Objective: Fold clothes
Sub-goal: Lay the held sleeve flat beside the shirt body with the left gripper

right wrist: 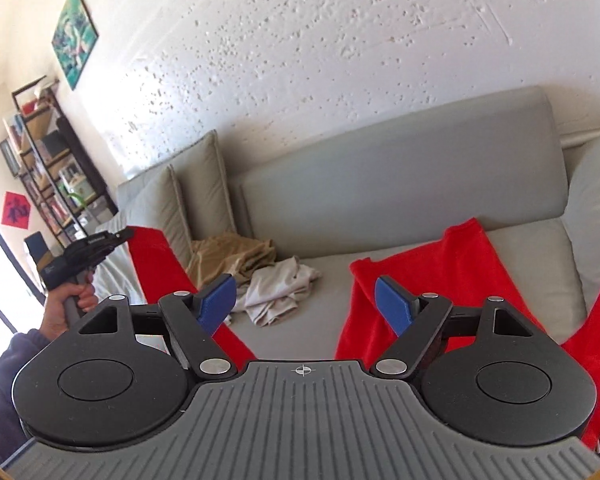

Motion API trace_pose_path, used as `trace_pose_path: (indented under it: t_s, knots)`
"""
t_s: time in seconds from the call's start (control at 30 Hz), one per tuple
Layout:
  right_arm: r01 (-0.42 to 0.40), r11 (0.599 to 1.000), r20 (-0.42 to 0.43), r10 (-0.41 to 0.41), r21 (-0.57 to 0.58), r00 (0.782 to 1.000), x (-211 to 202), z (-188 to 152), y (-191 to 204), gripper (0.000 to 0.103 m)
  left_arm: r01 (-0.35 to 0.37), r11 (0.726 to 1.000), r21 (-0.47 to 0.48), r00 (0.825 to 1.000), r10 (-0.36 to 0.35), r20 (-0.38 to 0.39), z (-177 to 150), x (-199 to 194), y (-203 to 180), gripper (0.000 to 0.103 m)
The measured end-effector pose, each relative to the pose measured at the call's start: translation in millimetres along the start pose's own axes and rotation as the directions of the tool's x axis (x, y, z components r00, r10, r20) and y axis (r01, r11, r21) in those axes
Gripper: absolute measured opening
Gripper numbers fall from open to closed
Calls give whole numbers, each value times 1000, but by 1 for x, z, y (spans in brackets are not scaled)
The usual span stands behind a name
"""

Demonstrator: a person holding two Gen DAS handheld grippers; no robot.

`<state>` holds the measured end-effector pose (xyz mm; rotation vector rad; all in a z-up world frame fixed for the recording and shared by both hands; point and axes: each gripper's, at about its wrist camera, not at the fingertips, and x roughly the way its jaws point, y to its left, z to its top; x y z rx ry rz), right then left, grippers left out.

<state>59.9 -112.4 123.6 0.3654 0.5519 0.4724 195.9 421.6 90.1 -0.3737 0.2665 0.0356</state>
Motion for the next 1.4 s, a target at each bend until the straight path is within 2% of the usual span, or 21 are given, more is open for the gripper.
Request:
trace_pose_path:
  t_s: [0.17,0.27,0.3,0.4,0.47,0.53,0.6,0.63,0.7,0.77,0.83,0.87,0.93,0.97,1.07,1.13,1.3,1.4]
  knots:
    - [-3,1000,-71,2,-14,997,22,-9,10,81,-105,990,-99,993,99,-64,-35,10,59,1]
    - [-2,1000,-117,-1,-27,993,37,-15,16,81,-187,976,-113,978,174,-117,-58,23,89,2]
    - [-6,1000,-135,2,-27,991,42,-18,18,81,-228,966,-119,968,212,-138,-65,26,98,3]
    - [-20,999,-188,15,-28,982,56,-26,23,81,-356,918,-175,926,322,-195,-86,27,125,30]
    - [-39,999,-216,30,-38,976,59,-31,27,81,-413,886,-210,902,365,-232,-98,21,140,31]
    - [-50,997,-236,34,-62,971,60,-36,32,81,-443,869,-221,883,380,-276,-109,12,150,33]
    - [-50,995,-245,28,-87,969,59,-39,35,82,-442,873,-205,874,368,-316,-117,1,149,33]
    - [-51,994,-247,25,-97,969,58,-40,37,82,-421,888,-187,874,343,-344,-121,-5,145,33]
    - [-50,993,-242,23,-106,970,53,-40,37,82,-346,926,-154,879,263,-398,-136,-19,125,34]
    - [-47,994,-234,23,-96,972,45,-40,34,83,-259,957,-129,874,176,-454,-155,-34,101,34]
    - [-35,997,-235,18,-70,972,36,-40,26,83,-196,974,-111,851,113,-514,-182,-46,74,34]
    - [-30,998,-236,16,-57,972,32,-41,21,83,-189,975,-115,835,98,-542,-196,-49,63,34]
    - [-18,999,-237,10,-30,971,23,-41,13,83,-214,956,-200,813,61,-578,-221,-52,53,32]
    - [-12,1000,-238,8,-17,971,18,-42,9,83,-226,937,-265,815,33,-579,-231,-52,52,31]
    - [12,1000,-237,-5,27,972,5,-43,-5,83,-249,846,-471,843,-50,-536,-254,-48,59,29]
    - [17,998,-227,-5,53,974,-5,-44,-12,83,-273,791,-547,850,-68,-523,-263,-40,62,29]
    - [40,997,-200,-26,63,979,-26,-46,-22,83,-324,749,-577,850,-37,-526,-267,-22,64,27]
    - [42,996,-194,-26,77,981,-31,-47,-26,83,-367,739,-565,842,6,-540,-265,-22,65,9]
